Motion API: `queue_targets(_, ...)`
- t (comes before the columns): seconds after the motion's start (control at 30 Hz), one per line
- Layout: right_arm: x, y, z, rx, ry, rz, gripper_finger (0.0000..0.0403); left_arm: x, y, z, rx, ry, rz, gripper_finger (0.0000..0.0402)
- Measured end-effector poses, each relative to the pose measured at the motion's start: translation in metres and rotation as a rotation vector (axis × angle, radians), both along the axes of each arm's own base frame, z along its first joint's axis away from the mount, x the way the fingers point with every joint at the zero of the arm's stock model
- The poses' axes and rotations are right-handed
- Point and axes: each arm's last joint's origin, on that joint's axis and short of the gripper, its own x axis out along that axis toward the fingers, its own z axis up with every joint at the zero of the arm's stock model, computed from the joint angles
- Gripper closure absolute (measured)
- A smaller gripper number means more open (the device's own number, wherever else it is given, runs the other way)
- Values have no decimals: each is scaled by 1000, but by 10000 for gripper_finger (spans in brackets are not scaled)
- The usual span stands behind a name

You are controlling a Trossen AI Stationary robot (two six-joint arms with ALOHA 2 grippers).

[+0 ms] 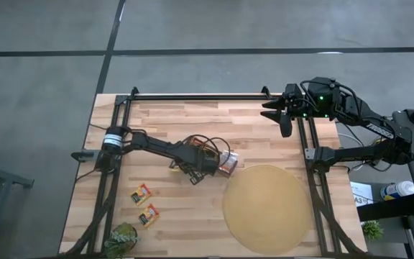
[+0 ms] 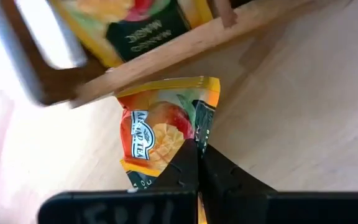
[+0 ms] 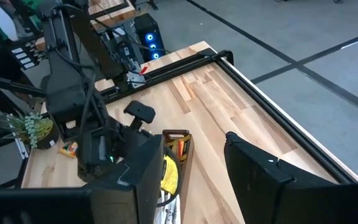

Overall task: Pick & Place Tea
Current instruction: Put the orange tea bag into the left section of the wooden organizer

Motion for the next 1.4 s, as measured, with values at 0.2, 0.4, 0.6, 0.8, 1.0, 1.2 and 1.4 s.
queue_targets(0.2, 0, 0, 0, -8, 2, 3, 234, -2, 7, 19, 9, 16, 17, 401)
queue_targets(0.4, 0, 0, 0, -17, 3, 7, 234, -4, 10, 38, 14, 67, 29, 401)
queue_targets(0.6, 0, 0, 0, -23, 4, 11, 234, -7, 13, 77, 7, -60, 87, 401)
queue_targets(0.8, 0, 0, 0, -53, 11, 24, 234, -26, 22, 129, 51, -305, 205, 401)
queue_targets(1.0, 0, 0, 0, -71, 14, 32, 234, -48, 31, 171, 100, -615, 329, 401)
queue_targets(1.2, 0, 0, 0, -92, 18, 42, 234, -69, 35, 191, 117, -804, 400, 401)
queue_targets(1.4, -1, 0, 0, -115, 22, 51, 234, -83, 36, 180, 116, -795, 437, 401)
